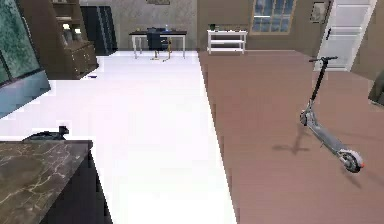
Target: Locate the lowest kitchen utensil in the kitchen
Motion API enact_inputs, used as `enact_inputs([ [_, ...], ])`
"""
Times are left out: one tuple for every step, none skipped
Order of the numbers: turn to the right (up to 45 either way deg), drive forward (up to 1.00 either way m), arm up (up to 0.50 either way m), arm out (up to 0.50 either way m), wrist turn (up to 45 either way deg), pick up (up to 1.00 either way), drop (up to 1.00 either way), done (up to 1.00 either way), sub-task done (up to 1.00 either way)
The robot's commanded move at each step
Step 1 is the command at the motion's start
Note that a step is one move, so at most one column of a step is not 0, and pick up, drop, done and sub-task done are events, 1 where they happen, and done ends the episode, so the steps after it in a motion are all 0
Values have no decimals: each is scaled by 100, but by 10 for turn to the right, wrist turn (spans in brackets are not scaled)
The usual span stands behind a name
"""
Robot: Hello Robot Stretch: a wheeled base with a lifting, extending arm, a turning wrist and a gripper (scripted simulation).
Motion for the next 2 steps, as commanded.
enact_inputs([
  [0, 95, 0, 0, 0, 0, 0, 0, 0],
  [-180, 0, 0, 0, 0, 0, 0, 0, 0],
])
